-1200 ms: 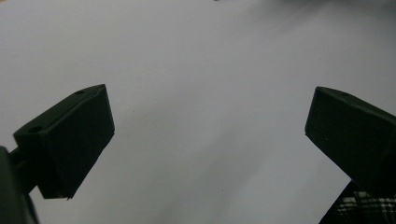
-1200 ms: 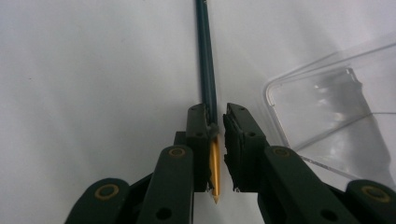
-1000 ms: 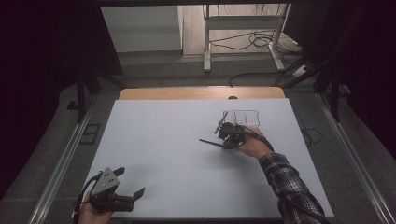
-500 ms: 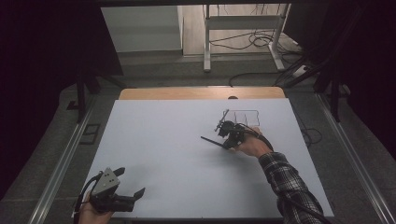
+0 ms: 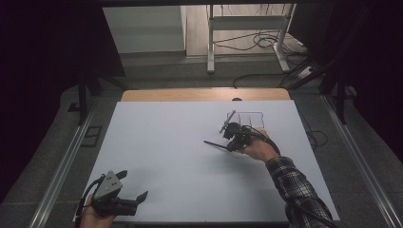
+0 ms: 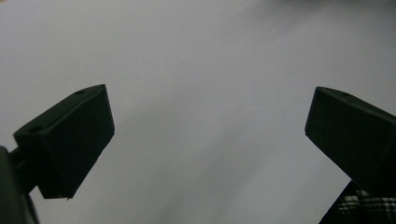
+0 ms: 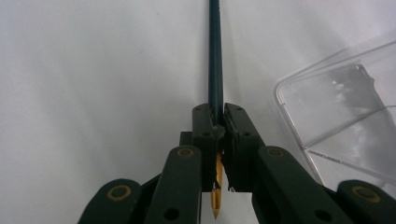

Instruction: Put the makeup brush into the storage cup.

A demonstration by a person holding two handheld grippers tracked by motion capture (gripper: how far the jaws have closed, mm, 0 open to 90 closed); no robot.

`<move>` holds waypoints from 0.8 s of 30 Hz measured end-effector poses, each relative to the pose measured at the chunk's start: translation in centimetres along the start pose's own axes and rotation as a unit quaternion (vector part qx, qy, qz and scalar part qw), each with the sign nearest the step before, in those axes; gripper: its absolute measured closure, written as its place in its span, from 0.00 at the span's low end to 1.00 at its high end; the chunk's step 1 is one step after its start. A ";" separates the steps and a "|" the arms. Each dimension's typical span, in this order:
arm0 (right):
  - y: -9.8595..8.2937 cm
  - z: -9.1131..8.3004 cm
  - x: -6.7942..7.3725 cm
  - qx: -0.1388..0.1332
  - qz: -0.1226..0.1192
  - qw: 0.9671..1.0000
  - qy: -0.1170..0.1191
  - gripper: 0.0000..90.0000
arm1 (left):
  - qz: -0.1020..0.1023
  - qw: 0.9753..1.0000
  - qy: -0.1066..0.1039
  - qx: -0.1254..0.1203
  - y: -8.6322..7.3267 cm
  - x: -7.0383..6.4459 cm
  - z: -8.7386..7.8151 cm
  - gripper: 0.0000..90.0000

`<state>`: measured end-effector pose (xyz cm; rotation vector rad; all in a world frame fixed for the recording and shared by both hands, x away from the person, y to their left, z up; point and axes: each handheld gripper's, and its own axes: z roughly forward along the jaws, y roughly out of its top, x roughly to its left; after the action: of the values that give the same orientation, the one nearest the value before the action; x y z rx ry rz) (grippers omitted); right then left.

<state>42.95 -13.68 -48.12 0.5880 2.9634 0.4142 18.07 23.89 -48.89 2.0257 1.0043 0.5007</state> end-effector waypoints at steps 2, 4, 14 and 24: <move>0.0 -0.1 0.1 -0.001 -0.001 1.000 -0.004 0.93 | 0.000 1.000 0.000 0.000 0.0 0.0 0.0 0.02; -0.1 -0.3 0.1 -0.002 0.000 1.000 0.001 0.93 | 0.000 1.000 0.000 0.000 0.0 0.0 0.0 0.02; -0.1 0.9 0.3 0.045 -0.016 0.999 -0.010 0.91 | 0.001 1.000 -0.001 0.002 0.0 0.0 0.0 0.02; 0.6 1.4 0.5 0.078 -0.025 0.997 -0.008 0.92 | 0.003 1.000 -0.001 0.002 0.0 0.0 0.1 0.02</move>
<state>42.87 -12.56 -49.34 0.5274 3.0068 0.1728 18.09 23.82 -48.92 2.0339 0.9987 0.4994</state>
